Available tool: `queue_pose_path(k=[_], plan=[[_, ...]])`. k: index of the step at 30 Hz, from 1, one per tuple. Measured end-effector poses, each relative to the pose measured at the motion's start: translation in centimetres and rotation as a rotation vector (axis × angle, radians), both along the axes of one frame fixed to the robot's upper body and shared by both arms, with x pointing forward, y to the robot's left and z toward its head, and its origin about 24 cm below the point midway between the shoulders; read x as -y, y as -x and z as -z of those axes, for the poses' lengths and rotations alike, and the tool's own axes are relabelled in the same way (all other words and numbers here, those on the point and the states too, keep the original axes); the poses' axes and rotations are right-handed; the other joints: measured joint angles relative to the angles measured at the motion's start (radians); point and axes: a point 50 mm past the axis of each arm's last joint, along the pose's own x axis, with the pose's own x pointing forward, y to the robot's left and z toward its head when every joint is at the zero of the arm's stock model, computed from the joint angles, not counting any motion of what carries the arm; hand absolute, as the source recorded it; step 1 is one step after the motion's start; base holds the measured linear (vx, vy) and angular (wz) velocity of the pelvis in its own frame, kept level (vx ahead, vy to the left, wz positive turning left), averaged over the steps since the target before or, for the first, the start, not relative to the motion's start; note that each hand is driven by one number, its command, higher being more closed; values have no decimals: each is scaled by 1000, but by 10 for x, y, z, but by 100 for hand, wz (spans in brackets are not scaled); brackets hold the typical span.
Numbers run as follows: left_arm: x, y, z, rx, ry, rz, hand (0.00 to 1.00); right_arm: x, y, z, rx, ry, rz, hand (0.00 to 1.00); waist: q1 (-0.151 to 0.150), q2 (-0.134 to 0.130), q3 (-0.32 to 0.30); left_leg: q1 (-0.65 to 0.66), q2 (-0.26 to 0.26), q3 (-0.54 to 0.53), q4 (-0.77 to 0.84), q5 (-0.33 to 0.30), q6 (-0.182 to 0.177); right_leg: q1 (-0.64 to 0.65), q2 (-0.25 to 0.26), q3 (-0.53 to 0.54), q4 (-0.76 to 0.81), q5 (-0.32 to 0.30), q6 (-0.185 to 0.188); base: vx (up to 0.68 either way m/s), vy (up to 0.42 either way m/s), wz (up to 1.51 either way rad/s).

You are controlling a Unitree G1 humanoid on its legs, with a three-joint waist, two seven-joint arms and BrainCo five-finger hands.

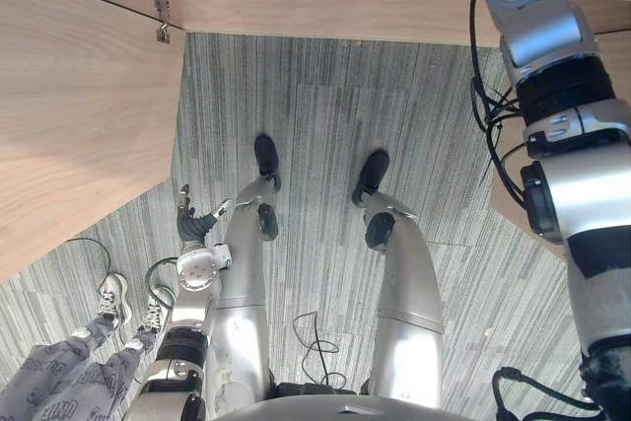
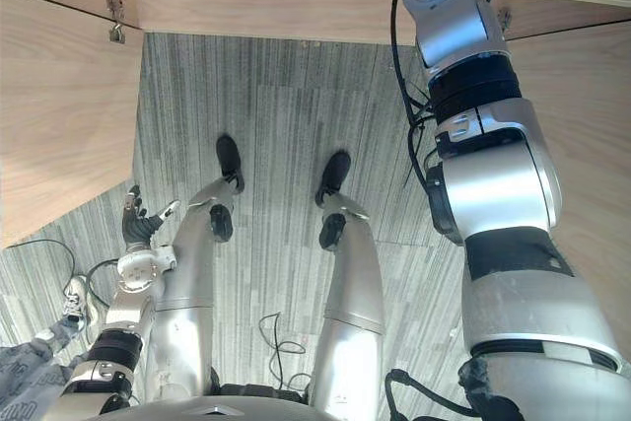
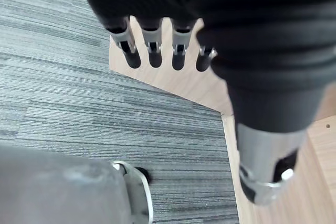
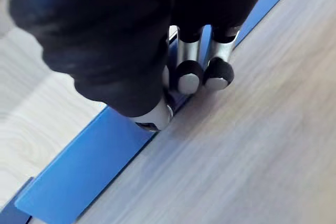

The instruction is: Walk over to the cabinet, pick up the folder, carry it to the office cabinet, place the folder inside the office cabinet, then close the office cabinet door

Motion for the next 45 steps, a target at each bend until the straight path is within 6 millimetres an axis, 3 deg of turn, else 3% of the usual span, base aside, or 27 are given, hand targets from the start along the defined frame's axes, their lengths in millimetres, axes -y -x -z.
queue_pose_path(k=[5,8,10,13,14,16,17,19,20,23,27,31,35,36,41,45], plan=[[1,0,1,-13,-1,8,0,-7,22,10,129,-39,-124,100,-1,0,0,24,16,-7,42,-17,0,41,14,0,11,0,6,-31,-30,-7],[3,2,5,-43,-8,31,0,-15,42,43,189,-51,-213,100,-6,0,0,68,24,-7,73,-45,1,90,16,6,25,-21,16,-43,-43,-6],[7,5,10,-68,5,48,0,-21,62,79,186,-29,-279,100,-16,-1,0,124,25,-4,88,-76,1,147,15,9,31,-40,11,-38,-47,-2],[10,11,17,-103,-18,69,0,-34,80,116,160,13,-336,100,-30,-1,0,207,26,4,84,-91,-1,230,15,13,19,-48,16,0,-26,-4],[10,13,20,-121,-36,80,0,-43,95,139,137,31,-391,100,-34,-4,-2,270,27,14,81,-105,-3,289,15,16,8,-53,18,37,-24,-8],[9,16,23,-135,-52,84,0,-52,103,154,105,45,-447,100,-36,-15,-9,309,28,25,74,-109,-8,320,15,23,1,-55,21,50,-20,-10],[9,20,27,-160,-66,95,0,-63,115,179,37,48,-516,100,-38,-29,-24,365,27,32,50,-111,-10,377,17,19,-29,-53,24,64,-14,-6],[8,24,32,-191,-73,102,0,-71,122,202,-50,16,-567,100,-39,-45,-35,422,25,36,28,-113,-13,436,19,15,-56,-53,28,106,-11,0],[7,31,40,-227,-77,101,0,-77,129,224,-136,-4,-597,100,-39,-60,-56,479,24,41,6,-113,-11,494,22,14,-85,-46,40,101,-9,0],[6,45,54,-295,-77,104,0,-85,141,255,-263,-45,-640,100,-40,-75,-99,556,20,49,-28,-119,-9,574,28,12,-131,-45,47,112,6,-2],[2,73,83,-451,-101,125,0,-93,149,324,-580,-128,-656,100,-58,-99,-172,712,-3,74,-112,-123,-13,713,27,22,-210,-33,58,144,18,-4],[2,97,107,-603,-112,171,0,-76,152,397,-910,-129,-537,100,-81,-94,-223,811,-31,80,-215,-101,-28,806,32,36,-311,0,71,103,26,-5],[-5,117,120,-698,-125,181,0,-45,165,447,-1146,-204,-369,100,-95,-91,-251,904,-49,88,-314,-69,-33,902,49,40,-434,51,78,82,15,-9],[-7,123,123,-720,-124,179,0,-35,170,460,-1209,-222,-319,0,-96,-90,-258,941,-55,97,-347,-55,-31,939,52,43,-477,70,81,77,14,-11],[-8,142,132,-792,-105,192,0,-8,201,499,-1405,-288,-149,0,-104,-85,-319,1066,-91,110,-498,3,-22,1057,55,47,-627,132,91,69,33,-5],[-7,151,137,-835,-118,215,0,-3,216,514,-1479,-352,-94,0,-104,-85,-345,1124,-110,114,-571,27,-26,1090,53,56,-666,145,95,12,36,-6]])
